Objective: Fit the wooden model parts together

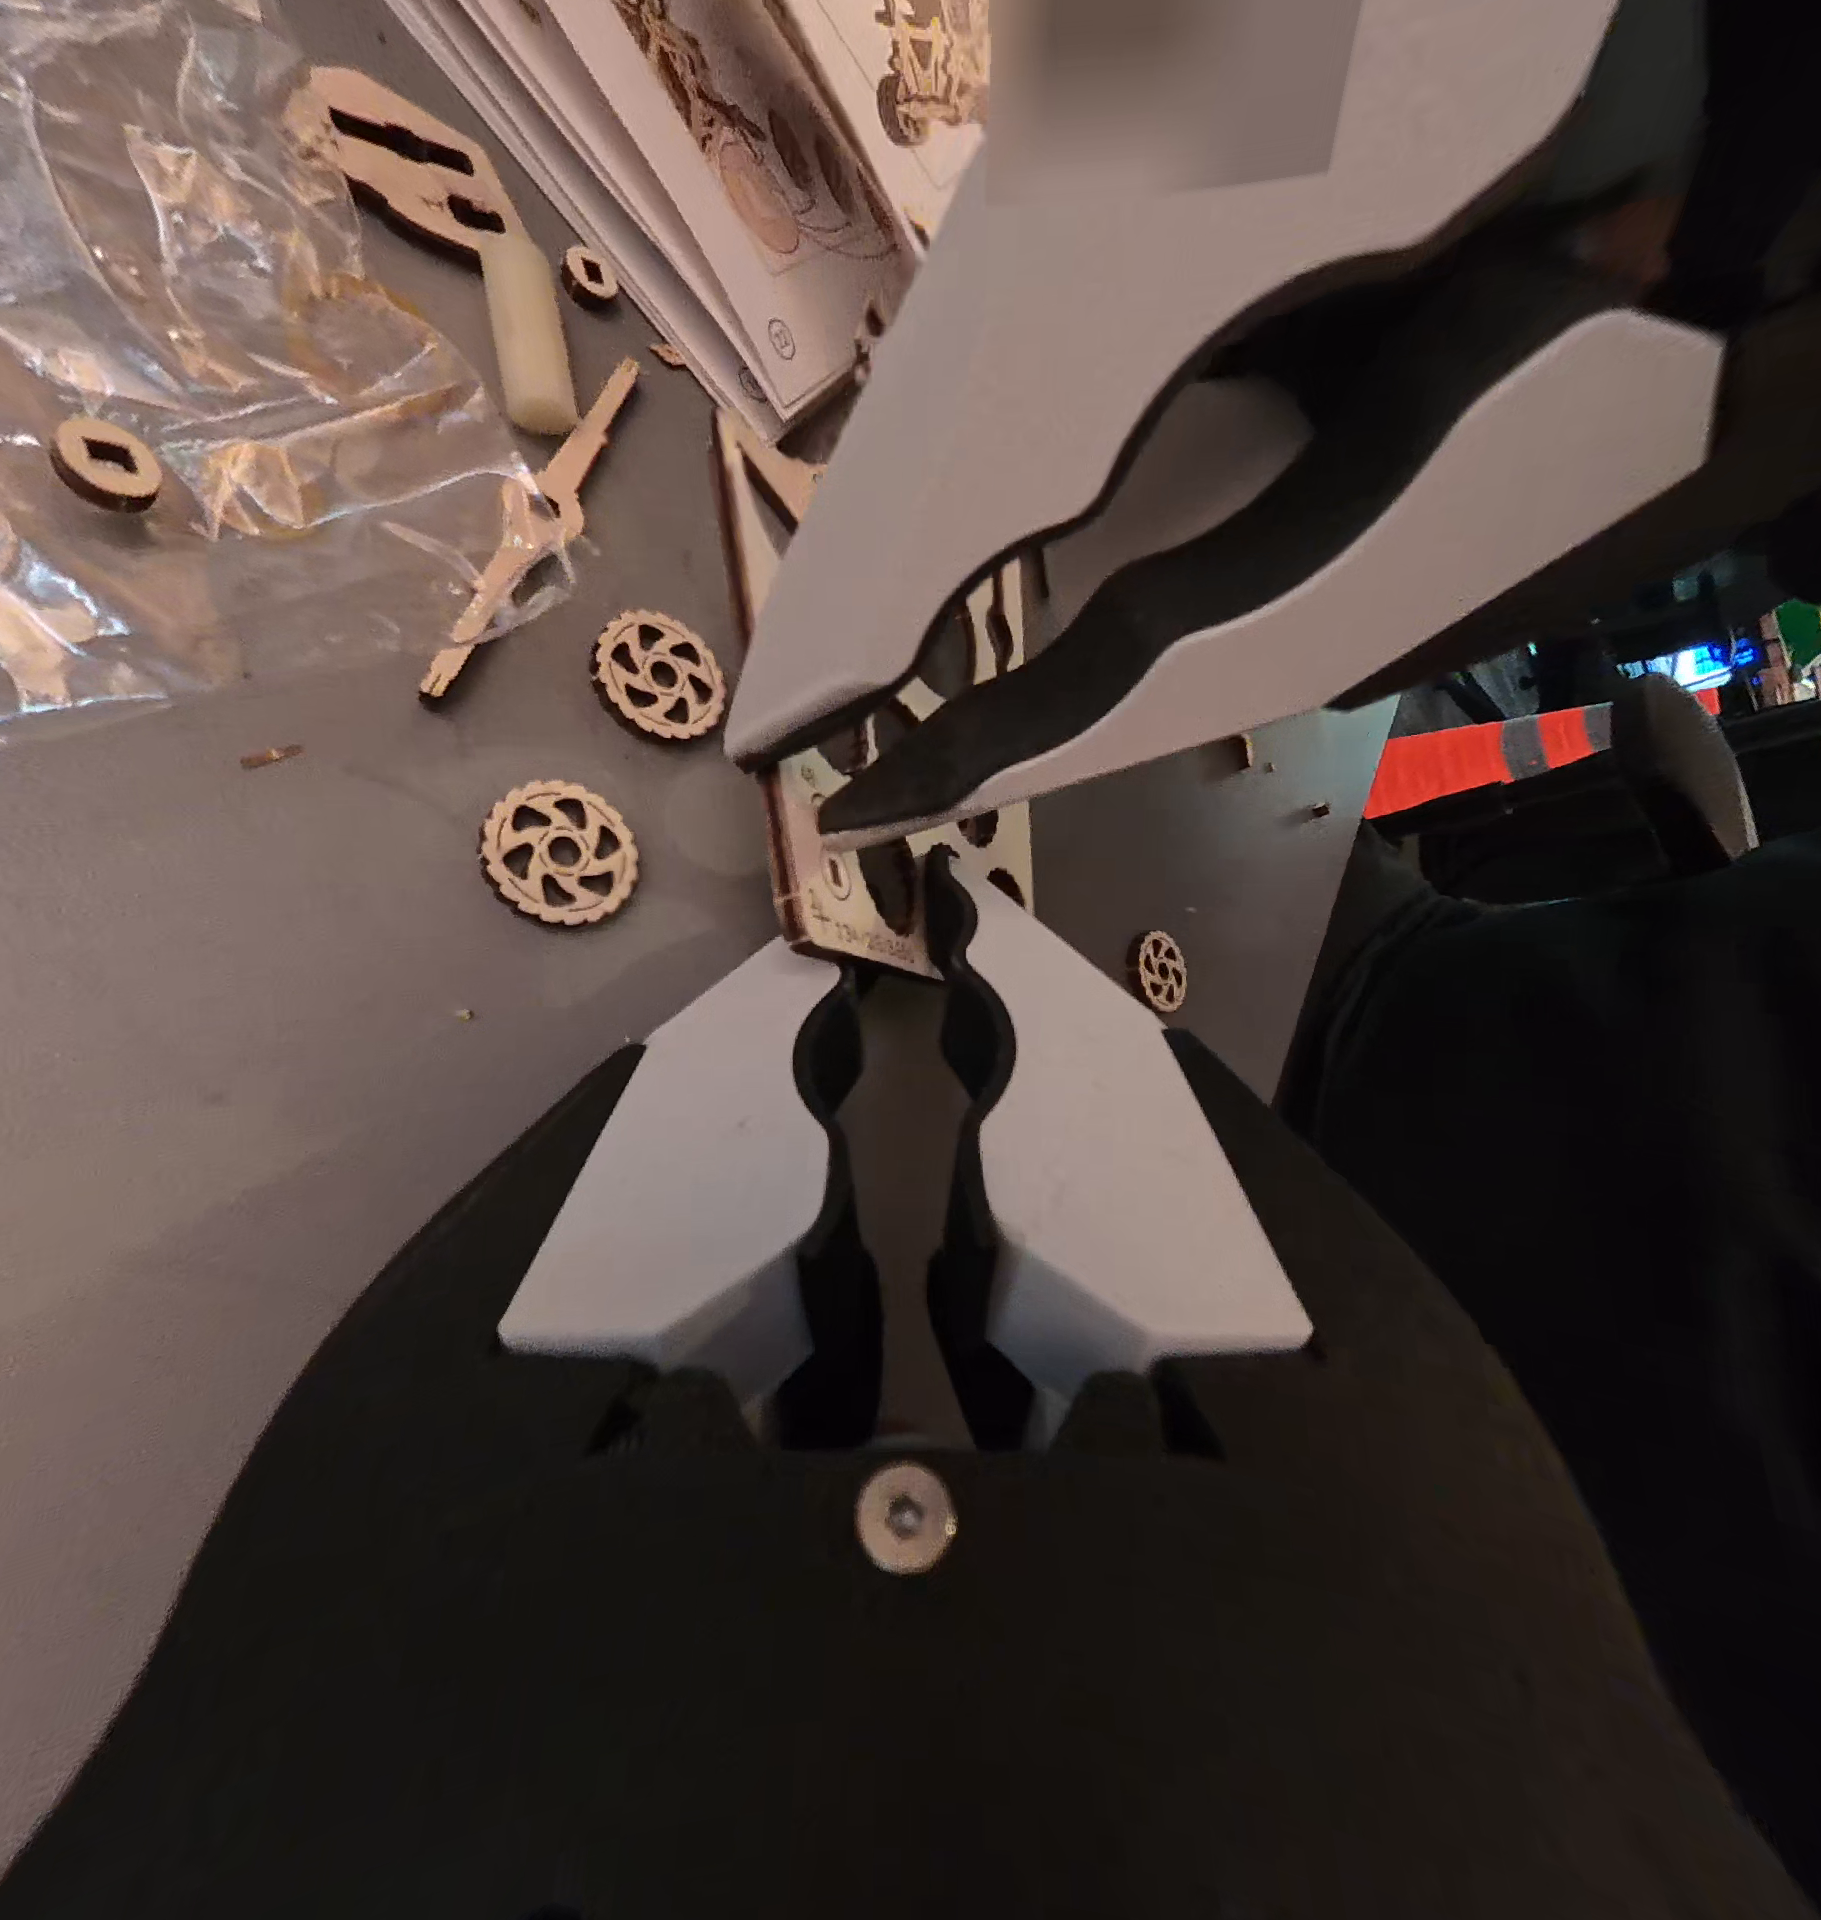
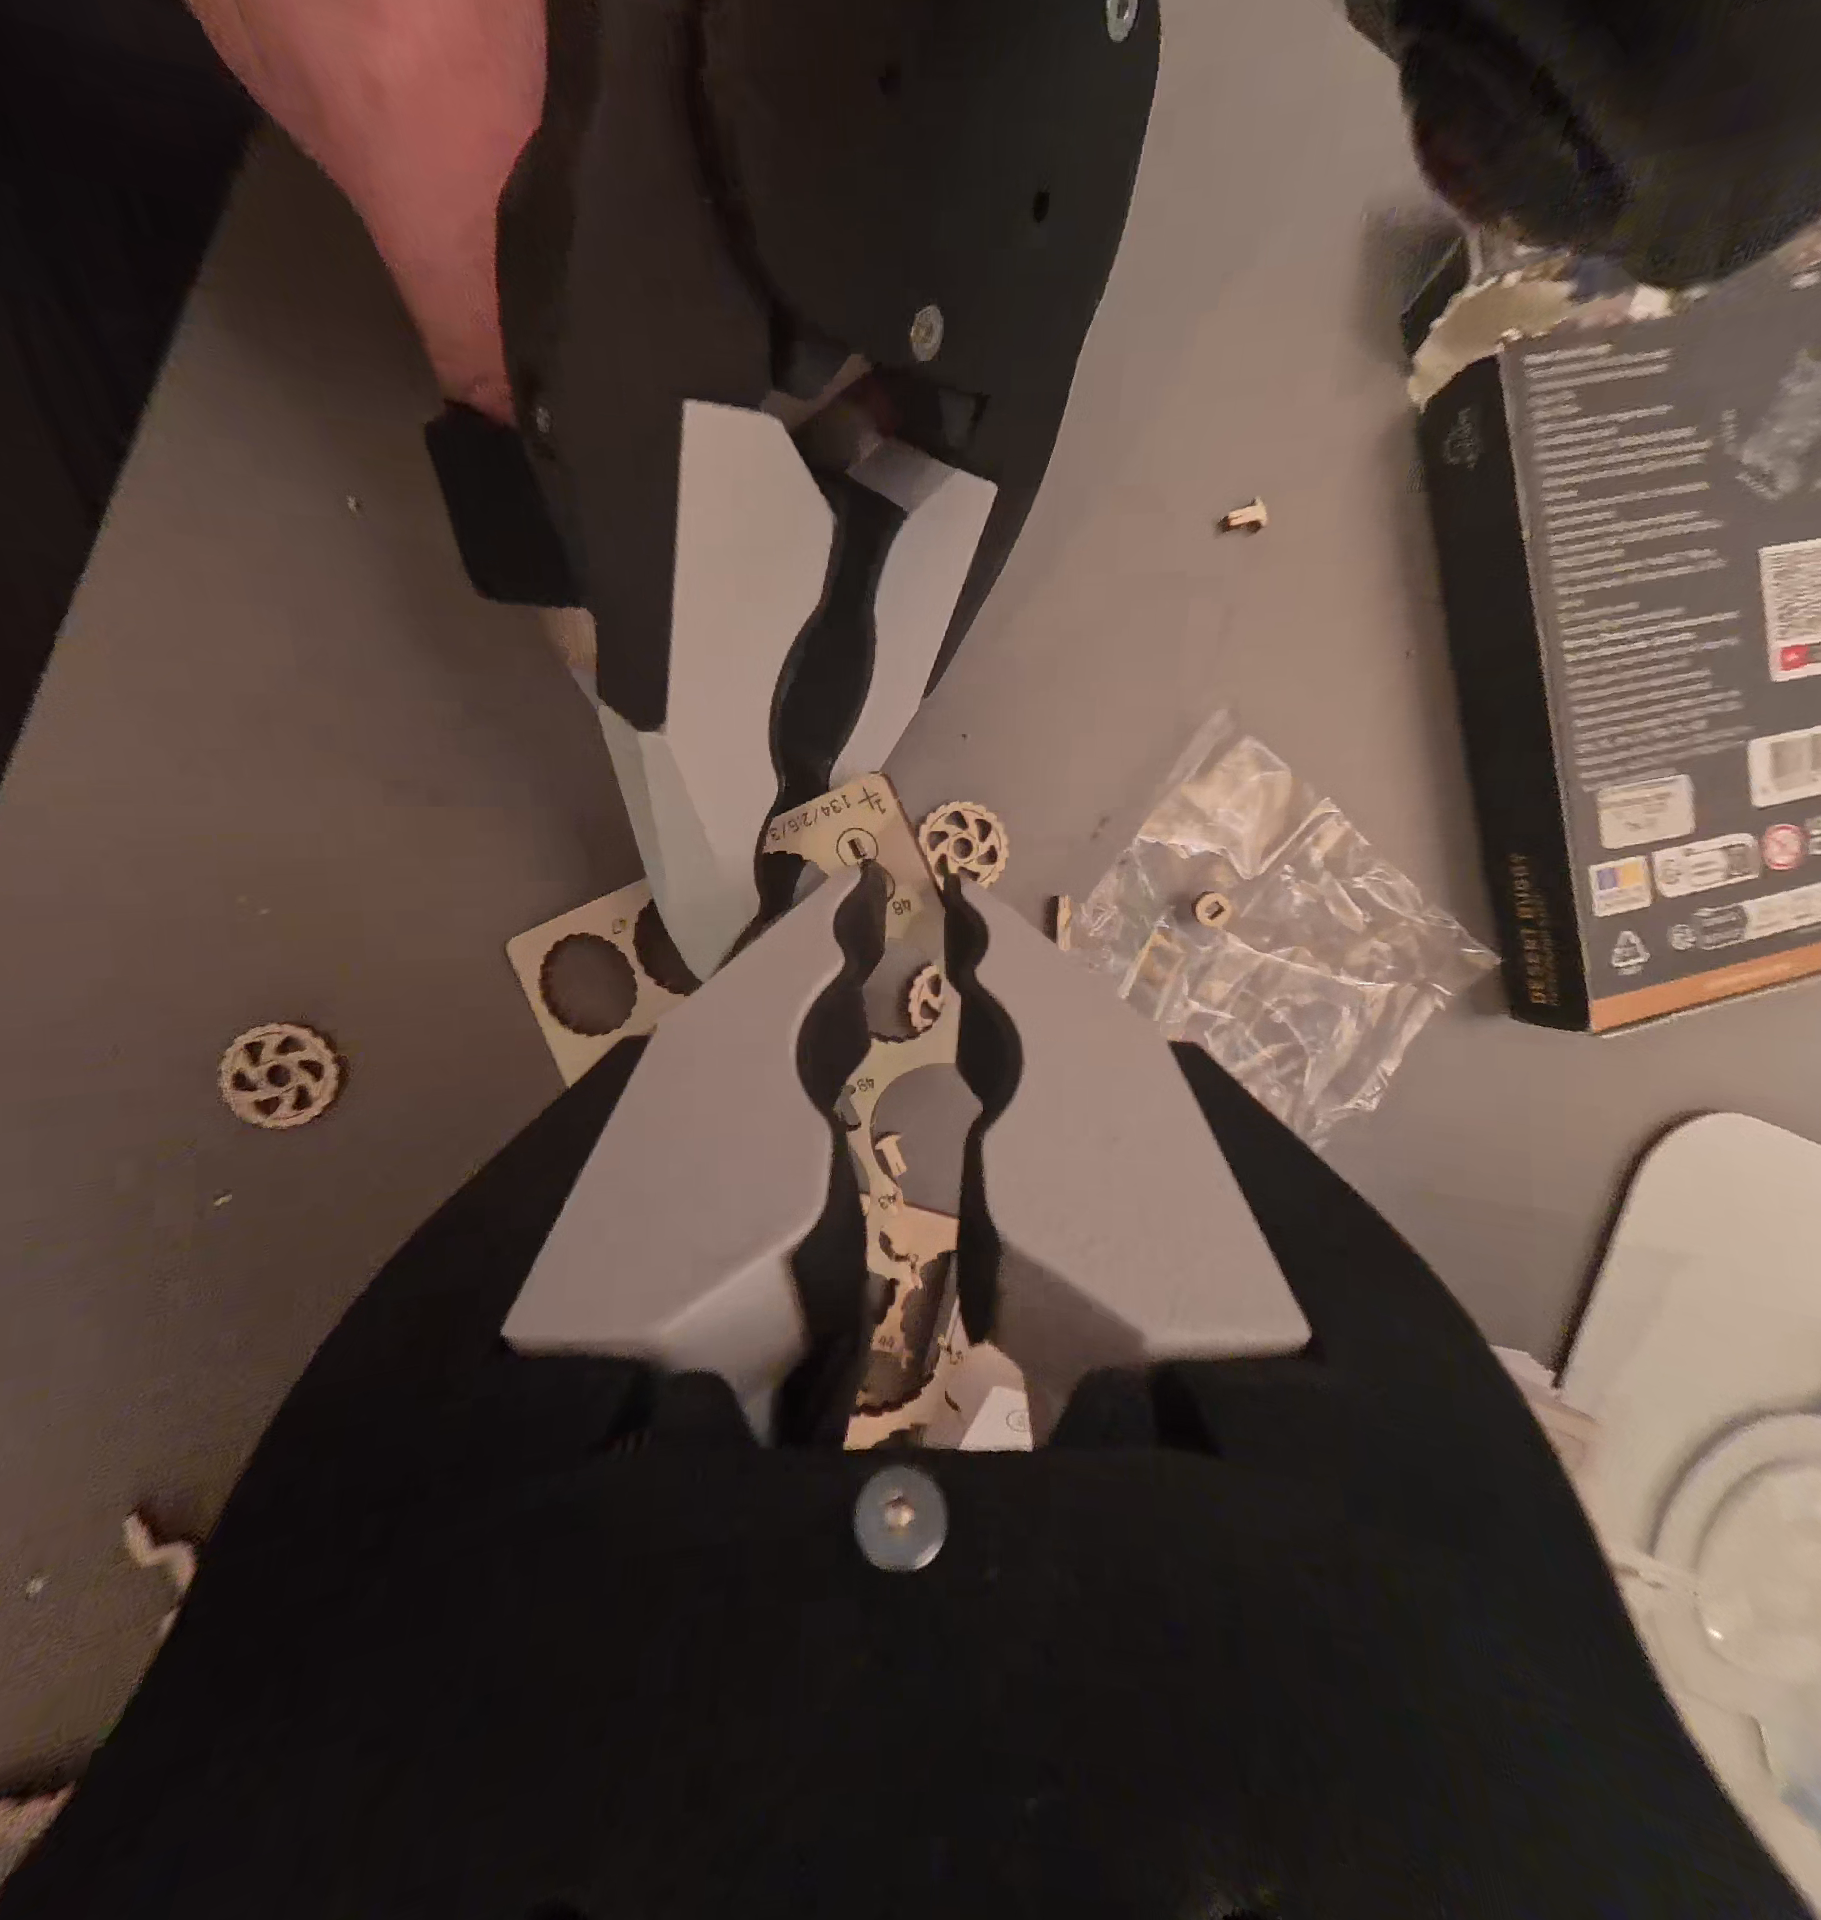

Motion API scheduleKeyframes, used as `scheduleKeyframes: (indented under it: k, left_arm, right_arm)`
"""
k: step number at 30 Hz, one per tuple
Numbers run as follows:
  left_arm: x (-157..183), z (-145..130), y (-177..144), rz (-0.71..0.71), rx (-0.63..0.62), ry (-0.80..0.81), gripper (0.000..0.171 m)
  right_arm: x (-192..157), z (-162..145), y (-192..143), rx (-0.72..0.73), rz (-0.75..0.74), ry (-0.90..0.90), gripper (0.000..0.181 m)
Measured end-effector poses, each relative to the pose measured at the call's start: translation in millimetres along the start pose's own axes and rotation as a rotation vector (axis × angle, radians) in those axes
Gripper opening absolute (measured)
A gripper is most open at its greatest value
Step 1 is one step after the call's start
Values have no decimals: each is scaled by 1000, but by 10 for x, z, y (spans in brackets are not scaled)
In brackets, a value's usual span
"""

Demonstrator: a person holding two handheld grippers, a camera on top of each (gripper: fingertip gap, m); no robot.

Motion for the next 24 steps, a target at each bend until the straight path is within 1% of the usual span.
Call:
scheduleKeyframes:
  k: [2,3,5,6,11,14,18,22,24]
  left_arm:
    - [2,2,-1,-3,3,0,7]
    - [4,9,-6,-5,14,-3,6]
    - [40,46,-42,-48,56,-8,2]
    - [41,49,-41,-48,56,-2,2]
    - [71,54,-51,-54,68,49,1]
    - [84,57,-40,-43,69,90,1]
    - [105,31,-16,-36,49,126,2]
    - [112,13,-5,-35,40,137,2]
    - [94,3,-2,-27,30,130,3]
  right_arm:
    - [-17,4,6,-19,-57,-45,8]
    - [-18,19,-15,-9,-58,-48,8]
    - [-6,57,-111,65,20,4,8]
    - [14,44,-121,75,67,31,9]
    - [54,69,-139,41,305,76,8]
    - [69,71,-138,-31,419,54,7]
    - [61,72,-105,-123,521,-45,6]
    - [56,93,-74,-225,578,-129,5]
    - [61,102,-46,-263,553,-171,5]
Point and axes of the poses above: each gripper's, where its closed fingertips meet, y out along the fingers, z out of its top, x = y × z across the jaws, the point moved 4 cm from there along -y, back along the fingers, and after that the axes turned 11 degrees about z, right-handed, at the moved point
